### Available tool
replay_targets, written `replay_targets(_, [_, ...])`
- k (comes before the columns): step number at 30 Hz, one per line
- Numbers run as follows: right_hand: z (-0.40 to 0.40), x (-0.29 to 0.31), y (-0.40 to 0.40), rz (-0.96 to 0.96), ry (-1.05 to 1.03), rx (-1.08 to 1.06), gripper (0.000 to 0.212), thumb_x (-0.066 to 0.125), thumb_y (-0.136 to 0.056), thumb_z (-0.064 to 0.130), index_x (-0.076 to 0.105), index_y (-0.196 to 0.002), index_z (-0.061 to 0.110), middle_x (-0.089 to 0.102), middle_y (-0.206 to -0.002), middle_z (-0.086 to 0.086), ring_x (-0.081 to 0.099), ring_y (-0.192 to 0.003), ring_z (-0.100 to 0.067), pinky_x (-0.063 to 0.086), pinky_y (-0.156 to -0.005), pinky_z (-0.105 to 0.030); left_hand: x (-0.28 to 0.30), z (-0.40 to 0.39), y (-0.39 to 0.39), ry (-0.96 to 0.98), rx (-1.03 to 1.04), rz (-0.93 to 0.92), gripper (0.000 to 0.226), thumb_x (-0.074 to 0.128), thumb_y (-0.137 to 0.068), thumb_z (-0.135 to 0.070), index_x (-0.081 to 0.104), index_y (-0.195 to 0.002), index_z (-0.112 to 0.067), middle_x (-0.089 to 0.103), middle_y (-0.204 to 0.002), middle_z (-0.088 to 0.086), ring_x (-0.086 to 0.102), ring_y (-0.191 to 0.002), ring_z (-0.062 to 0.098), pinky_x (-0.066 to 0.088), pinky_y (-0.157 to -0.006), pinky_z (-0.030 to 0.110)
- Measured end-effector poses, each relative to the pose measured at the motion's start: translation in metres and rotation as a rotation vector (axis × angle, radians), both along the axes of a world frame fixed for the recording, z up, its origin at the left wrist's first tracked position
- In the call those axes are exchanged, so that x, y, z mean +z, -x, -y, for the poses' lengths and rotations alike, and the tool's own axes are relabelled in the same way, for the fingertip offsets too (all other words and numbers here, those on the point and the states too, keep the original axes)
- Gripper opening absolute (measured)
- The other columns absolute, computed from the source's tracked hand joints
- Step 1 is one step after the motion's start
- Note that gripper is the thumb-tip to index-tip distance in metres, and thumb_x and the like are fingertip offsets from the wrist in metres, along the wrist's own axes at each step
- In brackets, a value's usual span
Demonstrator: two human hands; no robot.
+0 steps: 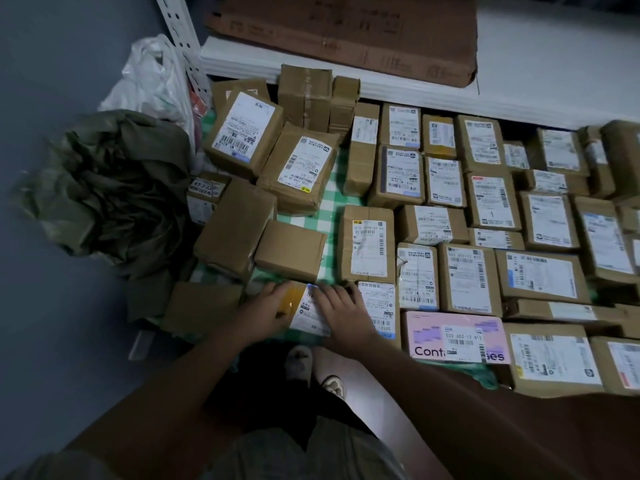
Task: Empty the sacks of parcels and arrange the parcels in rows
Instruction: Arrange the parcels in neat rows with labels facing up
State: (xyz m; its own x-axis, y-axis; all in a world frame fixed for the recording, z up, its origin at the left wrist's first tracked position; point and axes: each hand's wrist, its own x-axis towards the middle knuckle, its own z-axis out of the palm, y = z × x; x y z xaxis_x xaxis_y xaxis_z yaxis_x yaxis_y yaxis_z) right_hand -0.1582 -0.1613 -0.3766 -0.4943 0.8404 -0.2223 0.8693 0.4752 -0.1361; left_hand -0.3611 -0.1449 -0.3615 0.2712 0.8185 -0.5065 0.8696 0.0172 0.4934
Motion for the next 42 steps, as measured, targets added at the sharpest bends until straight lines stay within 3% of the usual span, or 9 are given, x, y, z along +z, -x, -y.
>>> replay_targets(4, [0.004, 0.014, -0.016, -0.09, 0.065, -0.11, 0.105, 0.045, -0.065, 0.086, 0.042, -0.138, 0.01, 0.053, -0.137, -0.013, 0.053, -0.123, -0.033, 0.034, -0.106, -0.059, -0.002, 0.002, -0.011, 0.008, 0.063, -0.063, 0.08, 0.068, -0.086, -0.026, 0.019, -0.15, -0.022, 0.033, -0.144, 0.011, 0.048, -0.122, 0.032, 0.046, -0.094, 0.04])
replay_targets(8, [0.005, 0.028, -0.046, -0.039, 0.145, -0.198, 0.124, 0.068, -0.064, 0.075, 0.009, -0.155, 0.015, 0.013, -0.161, -0.008, 0.01, -0.148, -0.028, 0.001, -0.118, -0.053, -0.001, 0.008, -0.016, 0.069, 0.103, -0.058, 0.105, 0.075, -0.08, -0.031, 0.001, -0.154, -0.02, 0.02, -0.153, 0.016, 0.037, -0.134, 0.033, 0.043, -0.099, 0.042])
replay_targets(12, [0.006, 0.029, -0.066, 0.163, 0.18, -0.139, 0.129, 0.067, -0.069, 0.072, -0.009, -0.154, 0.01, -0.006, -0.162, -0.014, -0.003, -0.149, -0.03, -0.004, -0.118, -0.051, 0.0, 0.011, -0.026, 0.128, 0.058, -0.086, 0.123, 0.081, -0.075, -0.031, -0.014, -0.153, -0.024, -0.003, -0.16, 0.015, 0.031, -0.139, 0.036, 0.04, -0.101, 0.041])
replay_targets(17, [0.005, 0.023, -0.067, 0.195, 0.21, -0.119, 0.126, 0.066, -0.074, 0.068, -0.012, -0.153, 0.008, -0.011, -0.162, -0.015, -0.006, -0.15, -0.03, 0.002, -0.12, -0.047, -0.003, 0.011, -0.033, 0.136, 0.066, -0.161, 0.127, 0.083, -0.072, -0.029, -0.016, -0.152, -0.026, -0.011, -0.159, 0.015, 0.04, -0.133, 0.038, 0.045, -0.099, 0.042])
replay_targets(25, [0.006, 0.025, -0.067, 0.199, 0.203, -0.114, 0.12, 0.067, -0.079, 0.062, -0.01, -0.153, 0.007, -0.008, -0.162, -0.016, -0.004, -0.149, -0.031, 0.005, -0.12, -0.044, -0.005, 0.013, -0.03, 0.091, 0.061, -0.176, 0.107, 0.081, -0.074, -0.022, 0.008, -0.151, -0.024, 0.017, -0.153, 0.02, 0.051, -0.12, 0.04, 0.048, -0.093, 0.046])
replay_targets(39, [0.007, 0.027, -0.066, 0.201, 0.235, -0.127, 0.122, 0.066, -0.078, 0.063, -0.012, -0.153, 0.008, -0.012, -0.161, -0.015, -0.008, -0.149, -0.032, 0.002, -0.12, -0.045, -0.001, 0.023, -0.037, 0.075, 0.081, -0.185, 0.106, 0.078, -0.076, -0.016, 0.005, -0.151, -0.025, 0.013, -0.153, 0.023, 0.052, -0.118, 0.041, 0.049, -0.089, 0.04])
replay_targets(42, [0.008, 0.029, -0.065, 0.206, 0.239, -0.122, 0.121, 0.066, -0.079, 0.062, -0.012, -0.153, 0.008, -0.013, -0.161, -0.015, -0.009, -0.149, -0.032, 0.001, -0.12, -0.045, 0.004, 0.022, -0.036, 0.052, 0.051, -0.224, 0.099, 0.075, -0.079, -0.019, 0.007, -0.15, -0.025, 0.017, -0.151, 0.022, 0.055, -0.113, 0.04, 0.048, -0.082, 0.039])
